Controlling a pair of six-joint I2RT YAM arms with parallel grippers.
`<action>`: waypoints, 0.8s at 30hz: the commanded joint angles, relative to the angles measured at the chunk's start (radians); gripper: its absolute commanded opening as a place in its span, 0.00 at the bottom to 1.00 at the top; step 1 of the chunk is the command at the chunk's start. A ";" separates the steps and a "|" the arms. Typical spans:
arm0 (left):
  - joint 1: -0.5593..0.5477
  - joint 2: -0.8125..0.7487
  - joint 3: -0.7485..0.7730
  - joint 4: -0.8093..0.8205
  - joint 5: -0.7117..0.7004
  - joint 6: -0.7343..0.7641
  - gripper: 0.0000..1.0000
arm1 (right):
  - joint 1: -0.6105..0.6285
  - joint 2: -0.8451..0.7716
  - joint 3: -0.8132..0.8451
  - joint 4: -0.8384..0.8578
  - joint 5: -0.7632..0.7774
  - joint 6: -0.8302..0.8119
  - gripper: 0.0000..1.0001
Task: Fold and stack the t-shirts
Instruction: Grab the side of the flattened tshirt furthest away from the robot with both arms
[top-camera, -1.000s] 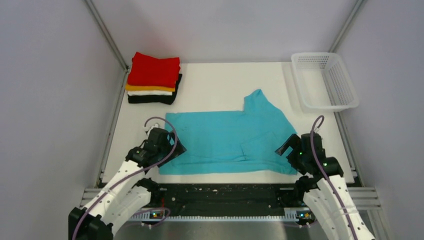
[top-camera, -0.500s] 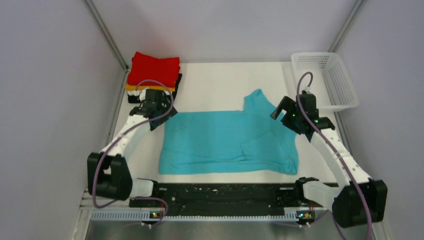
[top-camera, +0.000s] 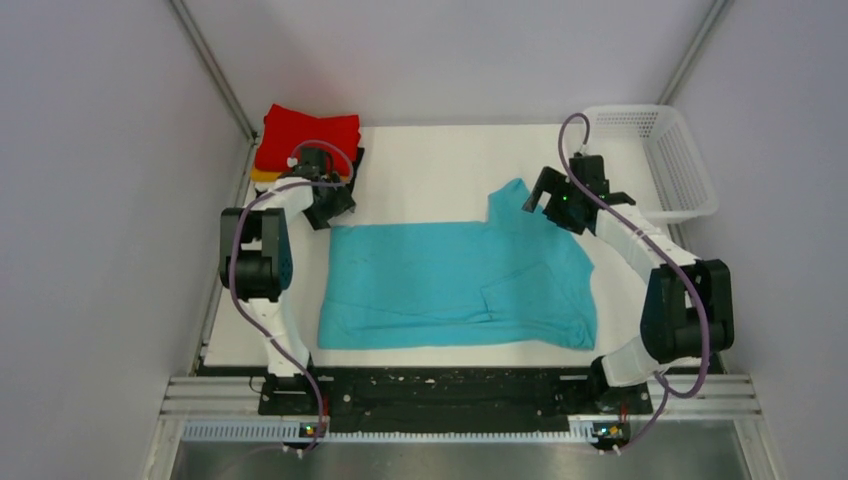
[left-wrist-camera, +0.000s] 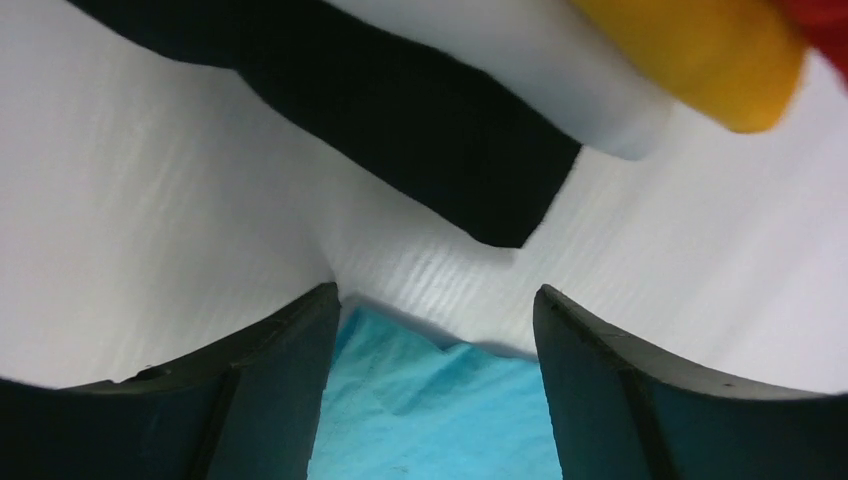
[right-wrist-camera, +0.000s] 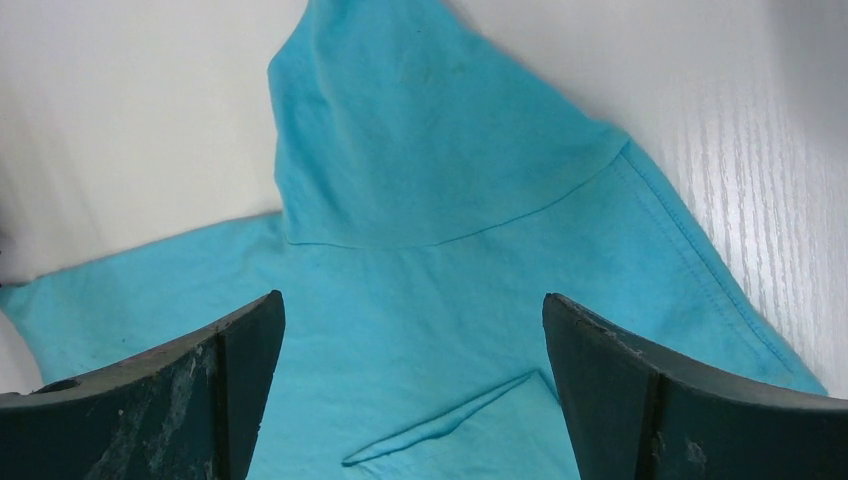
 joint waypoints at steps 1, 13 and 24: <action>-0.003 0.024 -0.008 -0.035 0.085 0.033 0.76 | 0.008 0.042 0.078 0.043 -0.017 -0.026 0.99; -0.044 -0.036 -0.075 -0.147 -0.043 0.078 0.72 | 0.007 0.036 0.074 0.041 -0.021 -0.033 0.99; -0.046 -0.031 -0.078 -0.120 -0.015 0.103 0.29 | 0.010 0.107 0.130 0.064 -0.009 -0.087 0.98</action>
